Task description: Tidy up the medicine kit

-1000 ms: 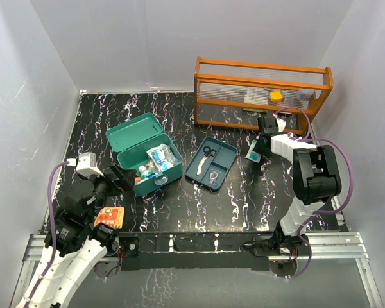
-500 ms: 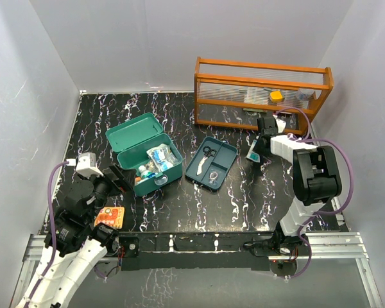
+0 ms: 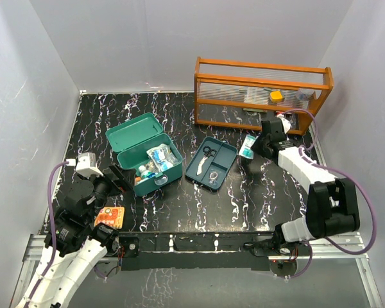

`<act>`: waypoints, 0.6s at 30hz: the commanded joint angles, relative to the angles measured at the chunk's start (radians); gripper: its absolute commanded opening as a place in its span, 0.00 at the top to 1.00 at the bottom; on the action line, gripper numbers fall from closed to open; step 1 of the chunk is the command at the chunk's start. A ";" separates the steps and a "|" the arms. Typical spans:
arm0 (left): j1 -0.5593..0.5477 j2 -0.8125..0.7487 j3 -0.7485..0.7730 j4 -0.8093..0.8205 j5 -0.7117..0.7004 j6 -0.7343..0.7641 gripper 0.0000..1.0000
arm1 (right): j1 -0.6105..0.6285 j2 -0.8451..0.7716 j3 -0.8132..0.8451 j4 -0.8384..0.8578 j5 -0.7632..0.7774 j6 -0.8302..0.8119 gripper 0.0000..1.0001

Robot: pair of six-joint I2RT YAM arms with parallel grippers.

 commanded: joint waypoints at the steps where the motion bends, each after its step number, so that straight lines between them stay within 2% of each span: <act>1: 0.001 -0.010 -0.001 0.011 -0.017 -0.004 0.01 | 0.087 -0.104 -0.034 0.008 -0.015 0.126 1.00; 9: 0.001 -0.013 0.001 0.009 -0.019 -0.002 0.01 | 0.290 -0.144 -0.049 0.010 0.131 0.334 1.00; 18: 0.001 -0.016 0.002 0.011 -0.014 -0.002 0.01 | 0.404 -0.016 -0.007 0.035 0.296 0.410 1.00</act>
